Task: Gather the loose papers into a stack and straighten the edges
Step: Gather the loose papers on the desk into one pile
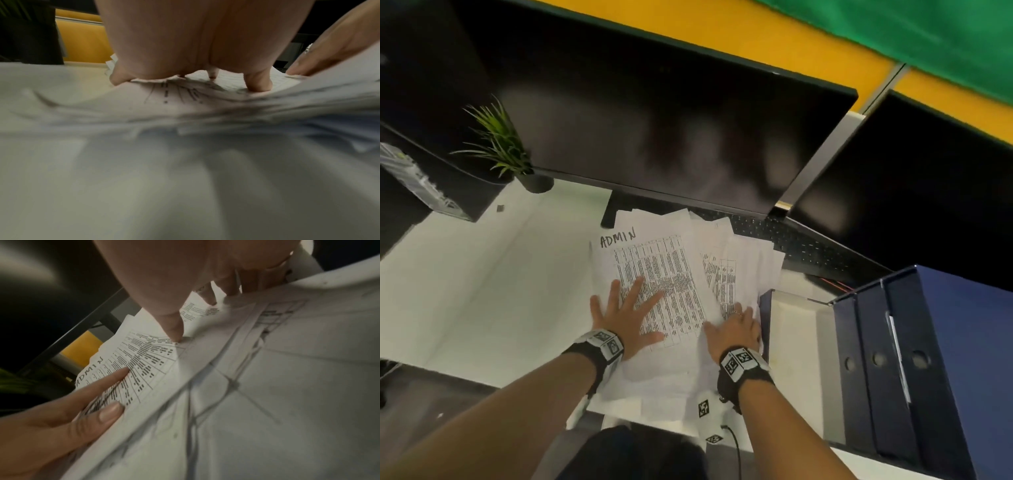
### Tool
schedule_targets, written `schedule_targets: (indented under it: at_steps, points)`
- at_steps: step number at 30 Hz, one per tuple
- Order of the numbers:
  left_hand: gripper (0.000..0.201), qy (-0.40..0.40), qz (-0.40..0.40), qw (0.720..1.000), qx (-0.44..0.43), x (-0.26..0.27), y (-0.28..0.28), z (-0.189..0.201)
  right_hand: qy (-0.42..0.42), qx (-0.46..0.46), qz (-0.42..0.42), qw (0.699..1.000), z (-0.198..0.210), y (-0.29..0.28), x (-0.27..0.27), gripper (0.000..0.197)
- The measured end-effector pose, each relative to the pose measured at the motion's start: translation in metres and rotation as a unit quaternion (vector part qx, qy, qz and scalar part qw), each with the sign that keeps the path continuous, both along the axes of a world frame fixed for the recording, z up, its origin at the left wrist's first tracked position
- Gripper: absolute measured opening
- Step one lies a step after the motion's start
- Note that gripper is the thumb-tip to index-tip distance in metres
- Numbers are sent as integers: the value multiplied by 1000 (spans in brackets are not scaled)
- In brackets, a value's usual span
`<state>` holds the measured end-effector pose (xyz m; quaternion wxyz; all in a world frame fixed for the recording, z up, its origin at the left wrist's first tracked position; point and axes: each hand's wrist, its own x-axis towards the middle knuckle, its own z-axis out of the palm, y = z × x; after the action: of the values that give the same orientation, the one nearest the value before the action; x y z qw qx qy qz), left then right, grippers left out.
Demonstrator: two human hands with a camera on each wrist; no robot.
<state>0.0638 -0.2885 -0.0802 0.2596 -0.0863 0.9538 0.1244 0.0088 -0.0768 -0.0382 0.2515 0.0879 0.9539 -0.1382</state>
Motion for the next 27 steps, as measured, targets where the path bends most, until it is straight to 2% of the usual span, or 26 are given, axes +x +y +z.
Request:
schedule_targets:
  at_steps: [3, 6, 9, 12, 14, 16, 18, 21, 24, 27]
  points:
    - [89, -3, 6, 1000, 9, 6, -19, 4, 1, 3, 33, 999, 0, -12, 5, 84]
    - [88, 5, 37, 999, 13, 17, -45, 8, 12, -40, 63, 997, -1, -34, 12, 84]
    - [87, 0, 49, 999, 10, 23, -57, 11, 21, -71, 41, 996, 1, -37, 6, 86]
    - [86, -1, 27, 1000, 15, 19, -47, 11, 2, -32, -10, 999, -2, -21, -2, 87]
    - [86, 3, -4, 1000, 22, 16, -37, 11, -25, -20, -4, 999, -5, -19, 0, 88]
    - [87, 20, -14, 999, 30, 13, -33, 11, -11, -7, 12, 1000, -3, -22, 3, 87]
    - [87, 59, 58, 996, 27, 11, -34, 16, 46, -1, 19, 999, 3, -24, 0, 82]
    - [93, 77, 238, 967, 43, 7, -33, 24, 81, -26, 70, 994, 8, -28, -4, 71]
    - [91, 78, 247, 960, 106, 3, -25, 29, 74, -27, 86, 993, 11, -36, 1, 60]
    - [87, 108, 272, 951, 101, -1, -24, 31, 67, -32, 63, 995, 11, -40, 11, 58]
